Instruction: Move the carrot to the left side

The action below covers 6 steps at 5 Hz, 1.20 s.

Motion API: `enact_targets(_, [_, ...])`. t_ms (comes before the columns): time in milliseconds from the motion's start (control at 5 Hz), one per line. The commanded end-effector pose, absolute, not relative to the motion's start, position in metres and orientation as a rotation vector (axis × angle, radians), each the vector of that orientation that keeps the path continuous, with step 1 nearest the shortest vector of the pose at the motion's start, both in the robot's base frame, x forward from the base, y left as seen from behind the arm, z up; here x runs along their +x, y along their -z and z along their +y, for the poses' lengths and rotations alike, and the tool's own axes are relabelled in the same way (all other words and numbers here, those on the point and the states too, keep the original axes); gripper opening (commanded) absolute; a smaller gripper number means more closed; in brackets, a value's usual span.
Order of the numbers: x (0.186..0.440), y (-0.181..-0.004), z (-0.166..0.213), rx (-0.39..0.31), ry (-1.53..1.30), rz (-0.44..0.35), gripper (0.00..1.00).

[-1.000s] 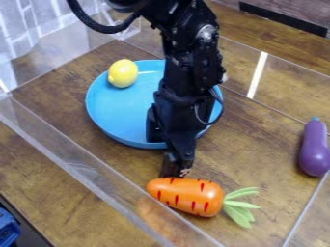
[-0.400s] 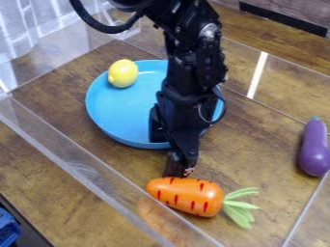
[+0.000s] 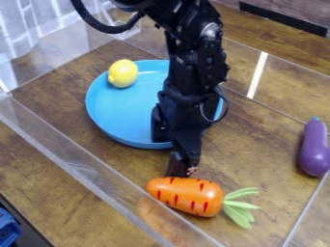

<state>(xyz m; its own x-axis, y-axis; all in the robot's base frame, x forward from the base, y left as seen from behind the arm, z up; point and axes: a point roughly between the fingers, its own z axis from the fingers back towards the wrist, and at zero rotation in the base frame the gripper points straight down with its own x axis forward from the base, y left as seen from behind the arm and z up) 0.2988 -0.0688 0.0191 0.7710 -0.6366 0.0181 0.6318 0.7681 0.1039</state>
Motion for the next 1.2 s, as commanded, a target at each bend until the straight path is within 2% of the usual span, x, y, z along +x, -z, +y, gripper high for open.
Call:
enact_targets(0, [0.297,-0.018,-0.081,0.082,0.723,-0.07,1.0])
enact_targets(1000, [0.289,-0.02,-0.103,0.017,0.782,-0.102,1.0])
